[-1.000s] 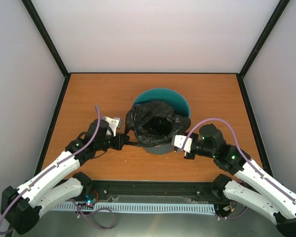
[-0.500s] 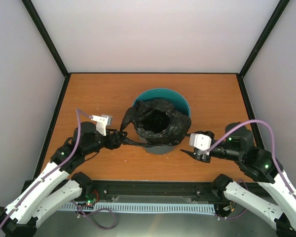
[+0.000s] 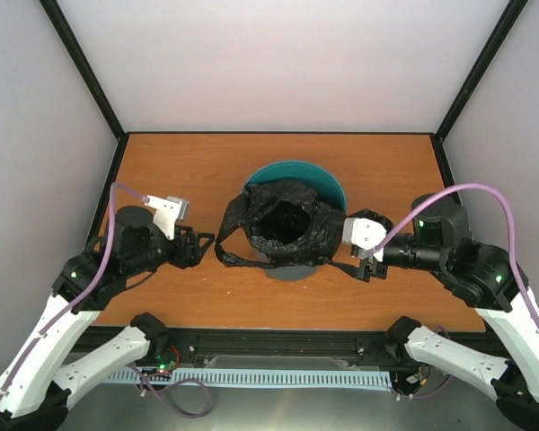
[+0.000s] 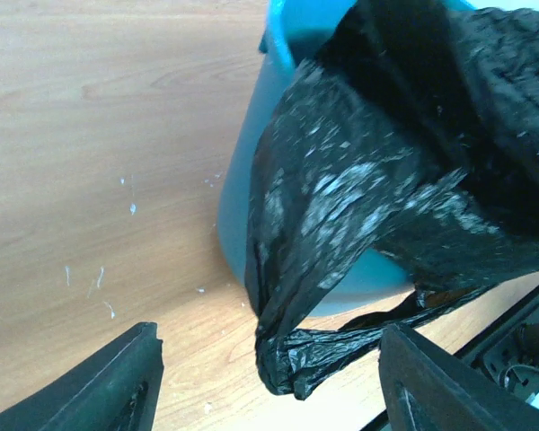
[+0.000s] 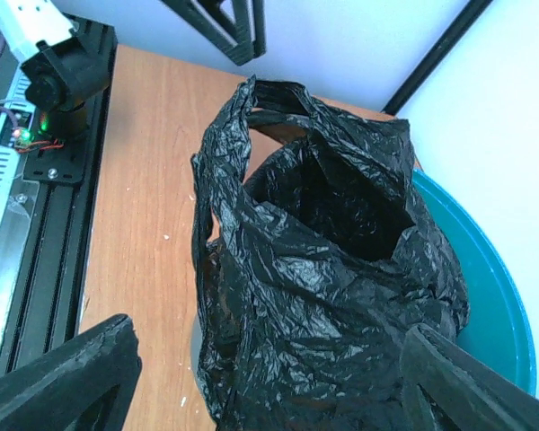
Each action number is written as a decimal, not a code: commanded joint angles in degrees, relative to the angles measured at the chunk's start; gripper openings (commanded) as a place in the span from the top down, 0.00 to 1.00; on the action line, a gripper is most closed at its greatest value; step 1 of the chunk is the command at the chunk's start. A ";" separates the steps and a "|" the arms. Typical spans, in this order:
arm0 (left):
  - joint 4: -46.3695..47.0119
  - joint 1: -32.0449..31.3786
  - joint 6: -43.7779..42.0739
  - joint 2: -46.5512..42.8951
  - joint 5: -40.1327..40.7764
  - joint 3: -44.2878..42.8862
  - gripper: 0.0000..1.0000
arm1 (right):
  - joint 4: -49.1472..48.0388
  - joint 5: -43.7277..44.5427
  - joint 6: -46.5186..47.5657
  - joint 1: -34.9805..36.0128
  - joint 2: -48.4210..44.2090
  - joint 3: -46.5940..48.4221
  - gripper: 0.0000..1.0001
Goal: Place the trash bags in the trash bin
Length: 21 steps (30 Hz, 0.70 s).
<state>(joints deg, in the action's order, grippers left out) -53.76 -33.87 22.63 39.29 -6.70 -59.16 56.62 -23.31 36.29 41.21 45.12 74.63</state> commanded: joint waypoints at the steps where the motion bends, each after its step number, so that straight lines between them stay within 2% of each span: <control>1: -5.90 -0.14 -8.07 3.53 -3.21 -5.59 0.32 | 6.98 -2.40 2.83 0.44 4.81 7.38 0.20; 7: 5.76 -0.15 -11.93 7.14 -10.11 -4.97 0.31 | 9.41 -3.61 5.76 3.39 13.85 14.42 0.19; 11: 9.12 -0.14 -12.55 12.49 -13.01 -6.85 0.39 | 10.57 1.68 6.23 10.22 19.59 17.40 0.19; 17: 11.40 -0.32 -15.30 17.41 -10.42 -9.91 0.40 | 5.95 13.54 5.26 16.73 25.46 16.83 0.21; 19: 12.36 -0.32 -16.29 18.42 -9.60 -10.38 0.40 | 4.86 14.99 4.60 16.88 27.36 17.45 0.28; 21: 12.60 -0.32 -17.19 19.78 -9.20 -11.33 0.40 | 3.31 16.67 3.03 16.90 28.58 17.99 0.40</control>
<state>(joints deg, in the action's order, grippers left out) -44.64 -33.89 8.97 57.80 -16.91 -66.22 63.26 -13.21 41.32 57.49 72.01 90.98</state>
